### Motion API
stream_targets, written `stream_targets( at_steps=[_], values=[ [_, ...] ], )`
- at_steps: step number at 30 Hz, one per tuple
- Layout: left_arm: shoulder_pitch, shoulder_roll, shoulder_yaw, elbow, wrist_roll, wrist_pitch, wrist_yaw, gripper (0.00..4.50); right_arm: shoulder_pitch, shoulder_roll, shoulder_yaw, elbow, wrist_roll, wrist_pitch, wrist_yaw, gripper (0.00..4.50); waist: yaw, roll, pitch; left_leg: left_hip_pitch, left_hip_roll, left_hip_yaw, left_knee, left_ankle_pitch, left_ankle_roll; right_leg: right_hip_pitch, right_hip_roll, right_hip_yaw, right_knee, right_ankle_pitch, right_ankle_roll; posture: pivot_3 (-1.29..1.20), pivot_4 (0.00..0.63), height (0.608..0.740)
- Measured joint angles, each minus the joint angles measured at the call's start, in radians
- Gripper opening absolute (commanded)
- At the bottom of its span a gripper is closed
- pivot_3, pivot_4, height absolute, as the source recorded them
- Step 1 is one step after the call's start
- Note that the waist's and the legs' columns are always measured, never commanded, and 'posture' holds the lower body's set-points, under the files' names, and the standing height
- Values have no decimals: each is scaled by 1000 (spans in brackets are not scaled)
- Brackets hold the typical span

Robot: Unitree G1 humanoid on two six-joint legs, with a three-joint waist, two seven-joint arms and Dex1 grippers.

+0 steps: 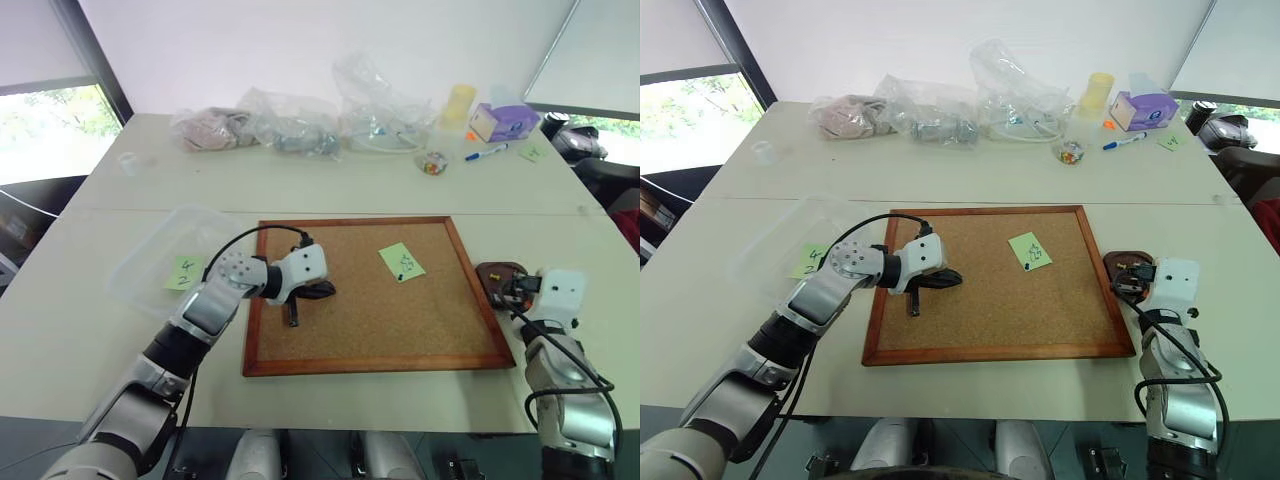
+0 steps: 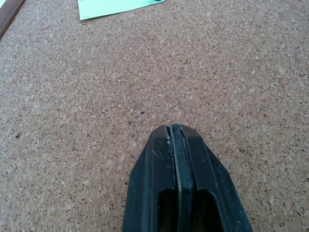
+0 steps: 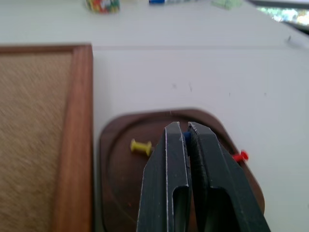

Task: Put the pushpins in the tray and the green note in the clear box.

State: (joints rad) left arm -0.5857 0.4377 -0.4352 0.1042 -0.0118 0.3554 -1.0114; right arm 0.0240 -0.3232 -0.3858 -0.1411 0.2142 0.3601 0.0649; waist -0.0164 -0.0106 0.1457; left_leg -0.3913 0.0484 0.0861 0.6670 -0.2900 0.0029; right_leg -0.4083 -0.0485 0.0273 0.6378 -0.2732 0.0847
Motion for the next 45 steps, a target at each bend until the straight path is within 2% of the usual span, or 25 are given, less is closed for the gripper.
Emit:
stream_targets(
  at_steps=[2,9,19,23,27,31,36,40,43,45],
  values=[
    [-4,-5,0,8,0,-3,-1,0,-5,0,-2,2,6,7,5,962,0,0,0,0,0,0,0,0,0,0,0,0,0,0,0,0,150,738],
    [-5,-6,-3,11,0,-12,-3,0,-17,-1,-8,3,8,27,13,4453,0,0,0,0,0,0,0,0,0,1,0,0,-3,0,0,0,150,738],
    [-4,-6,-2,10,1,-12,0,0,-20,7,-35,-6,9,-28,-11,4453,0,0,0,0,0,0,0,0,0,1,0,0,-3,0,0,0,150,738],
    [-3,-5,-1,10,1,-11,0,0,-29,9,-24,-85,54,-63,41,4453,0,0,0,0,0,0,0,0,0,1,0,0,-3,0,0,0,150,738],
    [-3,-6,-2,10,1,-11,0,0,-27,-21,154,-201,76,-32,186,4453,0,0,0,0,0,-1,0,0,0,1,0,-1,-3,0,0,0,150,738],
    [-5,-10,-3,10,1,-12,1,0,-21,-2,287,-205,76,6,249,4453,3,-1,0,-1,0,0,0,0,0,1,-1,-1,-4,0,0,0,150,738],
    [-4,-10,-3,8,1,-11,1,0,-19,32,366,-159,69,6,277,4453,2,-1,0,-1,0,0,0,0,0,1,-3,-1,-5,0,0,0,150,738],
    [1,-9,-2,3,1,-11,6,0,-19,37,376,-124,64,6,286,4453,2,-1,0,-1,0,0,-1,0,0,1,-4,-1,-5,0,0,0,150,738],
    [2,-8,-2,1,1,-10,10,0,-19,40,376,-106,65,6,290,3629,2,-1,0,-1,0,0,-1,0,0,1,-5,-1,-5,0,0,0,150,738],
    [3,-8,-2,1,1,-9,11,0,-20,42,373,-100,67,5,295,2603,2,-1,0,-1,0,0,-1,0,0,1,-5,-1,-5,0,0,0,150,738]
  ],
)
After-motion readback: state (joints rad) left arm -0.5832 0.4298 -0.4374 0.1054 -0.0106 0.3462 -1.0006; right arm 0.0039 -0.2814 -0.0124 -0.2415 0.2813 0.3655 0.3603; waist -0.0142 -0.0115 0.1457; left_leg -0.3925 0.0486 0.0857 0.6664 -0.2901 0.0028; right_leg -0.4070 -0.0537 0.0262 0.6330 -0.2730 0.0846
